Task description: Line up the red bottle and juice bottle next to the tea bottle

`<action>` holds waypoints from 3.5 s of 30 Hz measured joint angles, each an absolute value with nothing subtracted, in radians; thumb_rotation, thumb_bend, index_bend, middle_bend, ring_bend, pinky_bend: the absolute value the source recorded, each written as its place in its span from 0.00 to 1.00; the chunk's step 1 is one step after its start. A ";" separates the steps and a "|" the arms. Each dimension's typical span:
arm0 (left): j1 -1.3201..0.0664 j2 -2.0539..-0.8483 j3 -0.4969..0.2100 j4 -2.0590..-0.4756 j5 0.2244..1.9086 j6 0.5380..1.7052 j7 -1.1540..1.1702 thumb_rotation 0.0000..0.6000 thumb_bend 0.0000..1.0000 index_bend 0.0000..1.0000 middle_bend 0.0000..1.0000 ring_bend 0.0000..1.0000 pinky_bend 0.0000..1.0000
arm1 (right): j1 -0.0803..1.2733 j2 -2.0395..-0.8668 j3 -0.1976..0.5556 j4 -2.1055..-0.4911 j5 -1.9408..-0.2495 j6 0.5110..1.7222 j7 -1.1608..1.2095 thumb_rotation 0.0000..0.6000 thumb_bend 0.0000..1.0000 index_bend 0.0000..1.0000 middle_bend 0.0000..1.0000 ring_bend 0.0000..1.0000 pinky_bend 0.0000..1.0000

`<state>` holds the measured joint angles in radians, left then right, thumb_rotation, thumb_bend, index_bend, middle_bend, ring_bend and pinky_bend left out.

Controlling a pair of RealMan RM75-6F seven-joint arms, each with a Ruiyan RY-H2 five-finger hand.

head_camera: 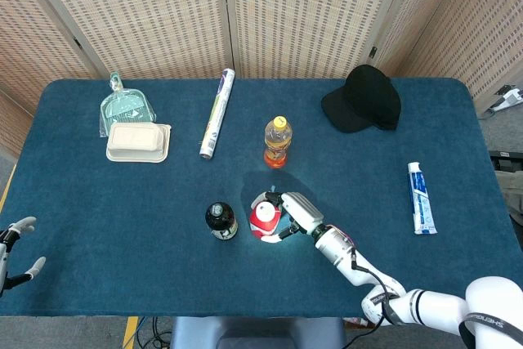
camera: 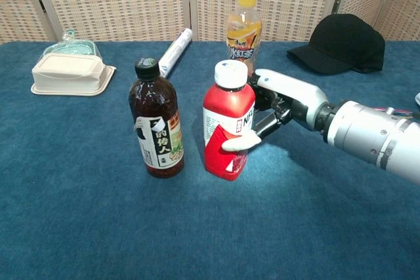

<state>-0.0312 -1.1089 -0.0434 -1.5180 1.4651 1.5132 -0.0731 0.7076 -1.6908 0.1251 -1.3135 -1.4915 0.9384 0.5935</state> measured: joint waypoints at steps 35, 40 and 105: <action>-0.044 -1.130 -0.032 -1.512 1.471 1.481 -0.037 1.00 0.21 0.42 0.33 0.36 0.55 | 0.533 -1.417 0.143 -1.504 -1.471 1.238 0.572 1.00 0.04 0.06 0.19 0.13 0.32; -0.046 -1.132 -0.032 -1.515 1.472 1.480 -0.034 1.00 0.21 0.42 0.33 0.36 0.55 | 0.512 -1.435 0.166 -1.446 -1.453 1.272 0.607 1.00 0.04 0.06 0.19 0.13 0.32; -0.045 -1.125 -0.043 -1.504 1.448 1.474 -0.066 1.00 0.21 0.42 0.33 0.36 0.55 | 0.929 -1.851 0.384 -0.811 -1.242 0.800 0.692 1.00 0.02 0.06 0.16 0.12 0.32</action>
<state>-0.0452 -1.1246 -0.0426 -1.5037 1.4478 1.4740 -0.0664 0.9286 -1.8514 0.3839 -0.8112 -1.2416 0.7999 0.6918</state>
